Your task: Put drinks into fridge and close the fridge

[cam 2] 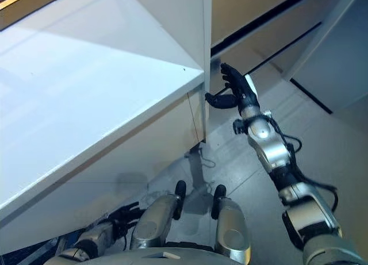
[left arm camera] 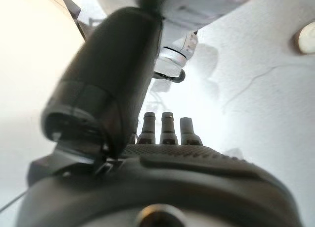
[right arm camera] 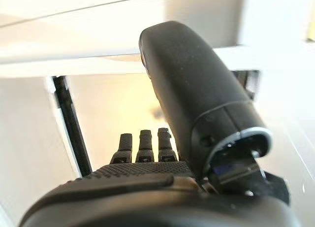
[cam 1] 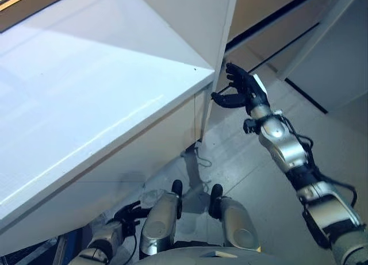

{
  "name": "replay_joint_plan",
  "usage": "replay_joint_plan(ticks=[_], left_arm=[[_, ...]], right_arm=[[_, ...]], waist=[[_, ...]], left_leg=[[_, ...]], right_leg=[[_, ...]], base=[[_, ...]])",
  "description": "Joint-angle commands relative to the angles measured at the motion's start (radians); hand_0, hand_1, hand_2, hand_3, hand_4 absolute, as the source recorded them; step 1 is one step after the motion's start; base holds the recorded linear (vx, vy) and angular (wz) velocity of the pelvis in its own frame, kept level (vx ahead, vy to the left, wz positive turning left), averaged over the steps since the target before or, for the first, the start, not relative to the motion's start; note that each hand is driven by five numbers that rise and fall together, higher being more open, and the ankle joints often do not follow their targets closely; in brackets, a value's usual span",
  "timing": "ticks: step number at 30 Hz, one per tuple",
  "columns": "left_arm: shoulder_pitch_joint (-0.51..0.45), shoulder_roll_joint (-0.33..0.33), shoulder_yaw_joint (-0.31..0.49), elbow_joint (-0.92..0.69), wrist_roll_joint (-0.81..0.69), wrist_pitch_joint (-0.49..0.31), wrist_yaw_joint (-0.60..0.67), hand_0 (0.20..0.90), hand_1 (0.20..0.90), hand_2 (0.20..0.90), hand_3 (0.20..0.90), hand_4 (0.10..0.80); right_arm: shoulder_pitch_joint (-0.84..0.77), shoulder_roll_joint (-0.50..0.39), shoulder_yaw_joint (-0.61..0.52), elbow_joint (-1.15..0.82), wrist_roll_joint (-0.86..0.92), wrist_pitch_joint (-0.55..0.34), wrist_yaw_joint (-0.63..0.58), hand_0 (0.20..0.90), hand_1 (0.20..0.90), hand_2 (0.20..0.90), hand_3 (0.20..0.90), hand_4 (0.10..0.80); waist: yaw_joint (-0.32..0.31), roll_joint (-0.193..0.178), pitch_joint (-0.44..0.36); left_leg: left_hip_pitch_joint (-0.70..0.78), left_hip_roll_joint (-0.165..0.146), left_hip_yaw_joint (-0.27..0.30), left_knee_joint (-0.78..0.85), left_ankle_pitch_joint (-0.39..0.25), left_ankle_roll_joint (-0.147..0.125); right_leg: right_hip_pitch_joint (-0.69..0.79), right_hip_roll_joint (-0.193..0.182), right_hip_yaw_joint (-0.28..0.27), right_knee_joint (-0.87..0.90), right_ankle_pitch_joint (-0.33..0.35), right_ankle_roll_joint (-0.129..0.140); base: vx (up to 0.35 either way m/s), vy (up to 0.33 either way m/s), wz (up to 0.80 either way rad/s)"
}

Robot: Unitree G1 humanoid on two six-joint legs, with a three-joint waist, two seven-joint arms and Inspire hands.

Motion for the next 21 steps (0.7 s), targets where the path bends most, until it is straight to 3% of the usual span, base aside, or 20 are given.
replay_joint_plan(ticks=[1,7,10,14,16,17,21], left_arm=[[0.078,0.014,0.007,-0.01,-0.002,-0.01,-0.025,0.9,0.9,0.9,0.9,0.8],[0.13,0.013,0.058,0.008,0.021,-0.027,-0.065,0.9,0.9,0.9,0.9,0.8],[0.125,0.019,0.066,0.048,0.018,-0.055,-0.076,0.9,0.9,0.9,0.9,0.8],[0.089,0.021,0.06,0.111,0.037,-0.104,-0.103,0.9,0.9,0.9,0.9,0.8],[0.075,0.019,0.046,0.147,0.059,-0.132,-0.113,0.9,0.9,0.9,0.9,0.8],[0.071,0.018,0.04,0.158,0.059,-0.143,-0.118,0.9,0.9,0.9,0.9,0.8],[0.063,-0.001,0.037,0.191,0.08,-0.155,-0.12,0.9,0.9,0.9,0.9,0.8]], right_arm=[[0.139,0.039,-0.135,-0.019,0.0,-0.145,0.062,0.9,0.9,0.9,0.9,0.8],[0.389,0.101,-0.192,0.218,-0.119,-0.113,0.045,0.9,0.9,0.9,0.9,0.8],[0.426,0.128,-0.193,0.376,-0.122,-0.101,0.058,0.9,0.9,0.9,0.9,0.8],[0.45,0.168,-0.196,0.681,-0.183,-0.066,0.07,0.9,0.9,0.9,0.9,0.8],[0.45,0.186,-0.195,0.829,-0.232,0.014,0.154,0.9,0.9,0.9,0.9,0.8],[0.452,0.195,-0.181,0.904,-0.264,0.008,0.194,0.9,0.9,0.9,0.9,0.8],[0.446,0.222,-0.156,0.984,-0.238,0.079,0.234,0.9,0.9,0.9,0.9,0.8]], waist=[[-0.044,-0.061,-0.187],[-0.097,-0.067,-0.264],[-0.106,-0.065,-0.276],[-0.106,-0.056,-0.287],[-0.107,-0.055,-0.288],[-0.104,-0.054,-0.285],[-0.094,-0.05,-0.288]], left_leg=[[0.075,-0.029,0.082,-0.048,-0.078,0.05],[0.162,-0.007,0.136,-0.188,-0.05,0.037],[0.18,-0.001,0.154,-0.237,-0.033,0.029],[0.18,0.005,0.14,-0.293,-0.004,0.021],[0.174,0.008,0.15,-0.284,-0.007,0.022],[0.174,0.007,0.151,-0.277,-0.01,0.023],[0.186,0.001,0.142,-0.274,-0.019,0.03]], right_leg=[[0.13,0.001,0.062,-0.153,0.036,0.062],[0.174,0.016,0.089,-0.281,0.102,0.099],[0.182,0.02,0.085,-0.323,0.124,0.108],[0.183,0.033,0.09,-0.334,0.121,0.11],[0.176,0.029,0.087,-0.33,0.119,0.108],[0.178,0.028,0.083,-0.331,0.119,0.106],[0.195,0.029,0.076,-0.327,0.105,0.101]], base=[[-0.029,0.033,-0.2],[-0.052,-0.006,-0.27],[-0.077,-0.029,-0.28],[-0.076,-0.032,-0.18],[-0.071,-0.013,0.02],[-0.04,-0.01,-0.01],[0.0,0.0,0.0]])
